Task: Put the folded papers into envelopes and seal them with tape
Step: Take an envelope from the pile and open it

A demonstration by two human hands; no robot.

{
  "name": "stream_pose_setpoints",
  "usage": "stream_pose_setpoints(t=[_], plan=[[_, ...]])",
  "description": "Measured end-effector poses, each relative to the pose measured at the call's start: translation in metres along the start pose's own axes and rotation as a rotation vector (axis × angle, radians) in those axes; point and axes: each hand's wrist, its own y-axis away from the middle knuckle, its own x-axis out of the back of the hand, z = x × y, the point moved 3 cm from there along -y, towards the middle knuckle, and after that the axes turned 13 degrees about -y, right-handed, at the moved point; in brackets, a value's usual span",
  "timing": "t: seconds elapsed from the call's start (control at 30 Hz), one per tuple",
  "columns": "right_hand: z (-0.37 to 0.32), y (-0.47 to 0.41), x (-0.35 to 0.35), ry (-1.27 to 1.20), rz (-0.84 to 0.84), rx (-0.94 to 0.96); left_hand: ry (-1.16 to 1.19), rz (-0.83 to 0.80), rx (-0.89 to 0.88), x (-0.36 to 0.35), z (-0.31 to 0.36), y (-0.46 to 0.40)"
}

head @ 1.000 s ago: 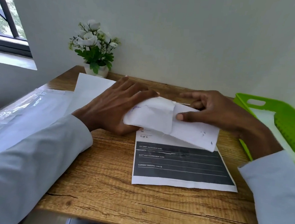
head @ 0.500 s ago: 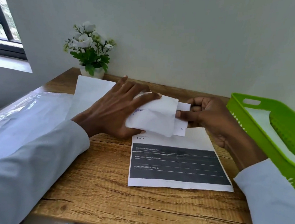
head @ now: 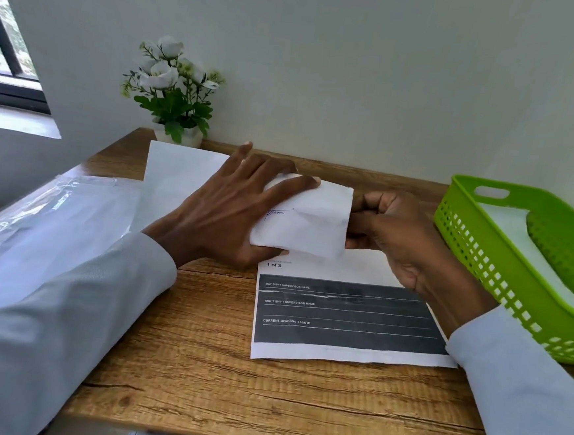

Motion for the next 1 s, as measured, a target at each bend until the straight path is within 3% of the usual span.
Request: stream_pose_setpoints(t=[0.33,0.47,0.53,0.6,0.73,0.87,1.0], plan=[[0.007,0.007,-0.021,-0.105,0.045,0.005,0.028,0.028,-0.023,-0.002,0.007,-0.001],[-0.018,0.009,0.0,-0.185,0.106,0.209,0.143,0.05,0.014,0.013,-0.001,-0.001],[-0.034,0.011,0.012,-0.23,0.093,0.337,0.285,0.019,0.033,0.024,-0.005,-0.003],[-0.046,0.014,0.016,-0.287,-0.03,0.393,0.489,-0.056,0.046,0.038,-0.005,-0.01],[-0.05,0.019,0.008,-0.401,-0.226,0.352,1.031,-0.217,0.097,0.061,0.005,-0.029],[-0.049,0.019,0.001,-0.418,-0.167,0.292,1.659,-0.308,0.274,0.066,0.015,-0.038],[-0.058,0.015,0.006,-0.445,0.018,0.285,1.865,-0.358,0.355,0.061,0.017,-0.042]])
